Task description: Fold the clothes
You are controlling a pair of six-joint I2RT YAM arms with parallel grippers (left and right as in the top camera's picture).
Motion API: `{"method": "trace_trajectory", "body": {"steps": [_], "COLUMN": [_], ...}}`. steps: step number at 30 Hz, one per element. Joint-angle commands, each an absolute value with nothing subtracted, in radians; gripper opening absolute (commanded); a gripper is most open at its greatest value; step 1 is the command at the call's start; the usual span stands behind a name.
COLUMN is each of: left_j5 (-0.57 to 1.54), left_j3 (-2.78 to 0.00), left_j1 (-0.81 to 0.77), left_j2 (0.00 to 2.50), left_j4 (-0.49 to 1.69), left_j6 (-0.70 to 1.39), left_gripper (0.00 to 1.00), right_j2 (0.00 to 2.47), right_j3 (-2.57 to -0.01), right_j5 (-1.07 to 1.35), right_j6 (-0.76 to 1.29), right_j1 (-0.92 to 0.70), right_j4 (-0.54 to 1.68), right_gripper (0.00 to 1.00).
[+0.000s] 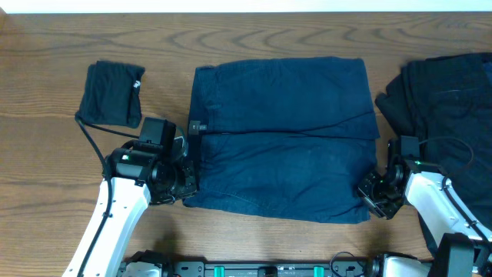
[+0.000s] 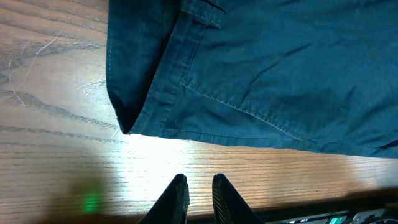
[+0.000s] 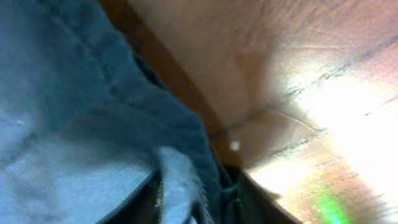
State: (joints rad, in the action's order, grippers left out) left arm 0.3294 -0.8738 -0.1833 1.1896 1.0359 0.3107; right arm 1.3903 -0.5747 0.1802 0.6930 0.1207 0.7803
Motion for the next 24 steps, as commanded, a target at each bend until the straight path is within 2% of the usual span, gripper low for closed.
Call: {"method": "trace_trajectory", "body": {"steps": [1, 4, 6, 16, 17, 18, 19, 21, 24], "left_j5": [0.319, 0.319, 0.32, 0.319, 0.32, 0.319, 0.319, 0.319, 0.319], "left_j3": [-0.867, -0.867, -0.867, -0.867, -0.867, -0.867, -0.867, -0.867, -0.867], "left_j1": [-0.181, -0.181, -0.181, -0.181, -0.181, -0.181, -0.181, -0.181, -0.181], "left_j2": [1.189, 1.189, 1.189, 1.189, 1.189, 1.189, 1.189, 1.189, 1.189], "left_j4": [1.039, 1.039, 1.039, 1.039, 1.039, 1.039, 1.039, 1.039, 1.039], "left_j6": [0.3, 0.3, 0.3, 0.3, 0.3, 0.3, 0.3, 0.3, 0.3], "left_gripper": [0.17, 0.17, 0.17, 0.17, 0.17, 0.17, 0.17, 0.17, 0.17], "right_j2": [1.431, 1.431, 1.431, 1.431, 1.431, 1.431, 1.431, 1.431, 1.431], "right_j3": [-0.522, -0.522, -0.522, -0.525, -0.525, -0.526, -0.527, -0.537, -0.557], "right_j5": [0.192, 0.192, 0.204, 0.244, 0.244, 0.244, 0.244, 0.243, 0.236], "right_j6": [0.69, 0.688, 0.669, 0.652, 0.648, 0.644, 0.638, 0.633, 0.63], "right_j1": [0.124, 0.124, 0.124, 0.124, 0.124, 0.124, 0.124, 0.124, 0.124], "right_j4": [0.778, 0.778, 0.778, 0.789, 0.789, 0.789, 0.789, 0.805, 0.855], "right_gripper": [0.15, 0.05, 0.02, 0.07, 0.18, 0.37, 0.47, 0.59, 0.7]}}
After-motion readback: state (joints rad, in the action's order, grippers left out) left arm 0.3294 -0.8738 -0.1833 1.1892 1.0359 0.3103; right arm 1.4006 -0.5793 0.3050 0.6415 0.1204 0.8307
